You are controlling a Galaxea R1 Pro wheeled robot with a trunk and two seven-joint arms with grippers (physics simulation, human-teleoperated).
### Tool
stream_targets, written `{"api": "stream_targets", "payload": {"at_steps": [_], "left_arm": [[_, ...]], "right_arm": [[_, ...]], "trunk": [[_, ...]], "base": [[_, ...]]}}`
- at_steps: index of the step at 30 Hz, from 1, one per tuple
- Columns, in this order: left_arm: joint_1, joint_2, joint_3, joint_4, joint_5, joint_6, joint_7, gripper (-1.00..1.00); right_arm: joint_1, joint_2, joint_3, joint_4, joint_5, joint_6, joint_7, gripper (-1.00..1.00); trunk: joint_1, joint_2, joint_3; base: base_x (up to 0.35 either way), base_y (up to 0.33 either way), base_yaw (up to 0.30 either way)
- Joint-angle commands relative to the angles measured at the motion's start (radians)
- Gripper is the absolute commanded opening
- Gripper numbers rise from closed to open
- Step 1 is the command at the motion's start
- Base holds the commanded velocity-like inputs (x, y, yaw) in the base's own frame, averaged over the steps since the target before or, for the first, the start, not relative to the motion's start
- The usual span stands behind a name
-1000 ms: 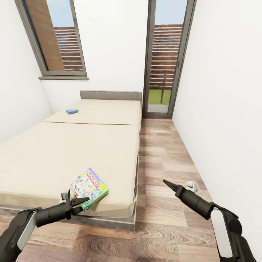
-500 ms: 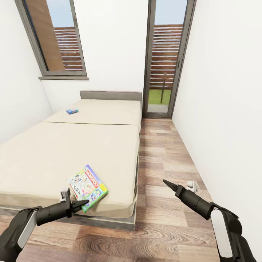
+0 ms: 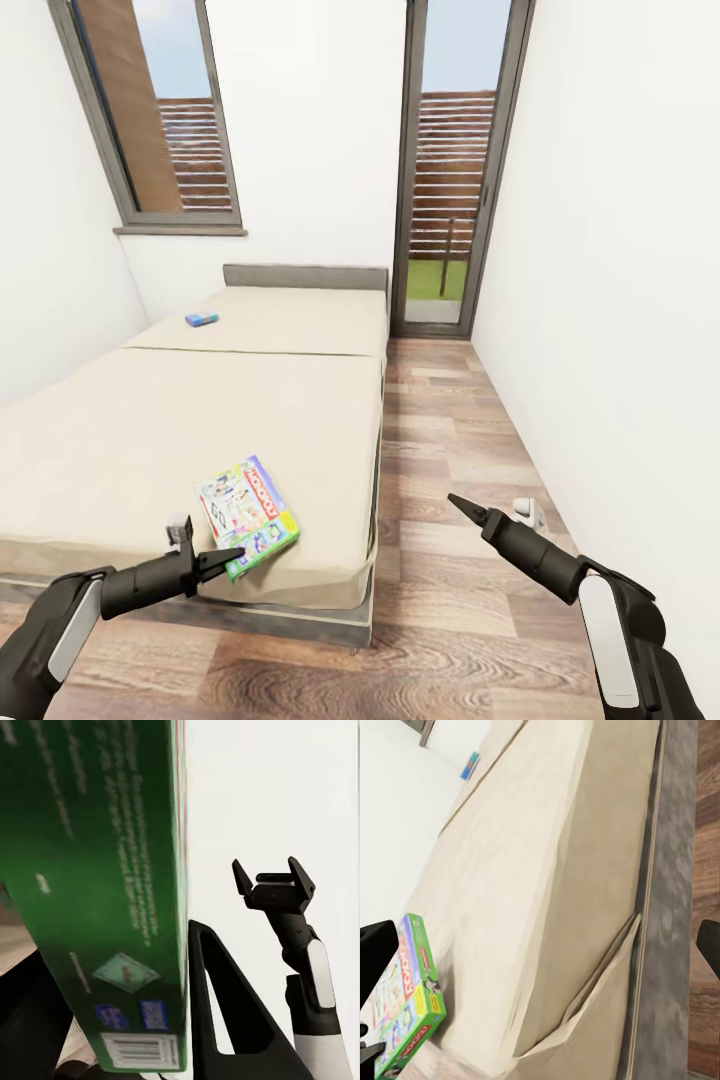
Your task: Put all the toys in the child's room - the three board games (two on the bed and one on the table), the two jigsaw puzzles on the table, and the tennis ball on the table - inside the toy box on the table in the child's room.
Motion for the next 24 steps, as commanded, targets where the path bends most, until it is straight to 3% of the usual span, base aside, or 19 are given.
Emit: {"api": "stream_targets", "payload": {"at_steps": [1,24], "left_arm": [[0.0,0.0,0.0,0.0,-0.004,0.002,-0.002,-1.0],[0.0,0.001,0.0,0.0,-0.004,0.003,-0.003,-1.0]], "right_arm": [[-0.001,0.001,-0.003,0.0,0.002,0.006,0.005,1.0],[-0.001,0.001,-0.003,0.0,0.002,0.006,0.005,1.0]], "trunk": [[-0.004,0.007,0.002],[-0.092,0.168,0.074]], "base": [[0.0,0.0,0.0],[0.0,0.0,0.0]]}}
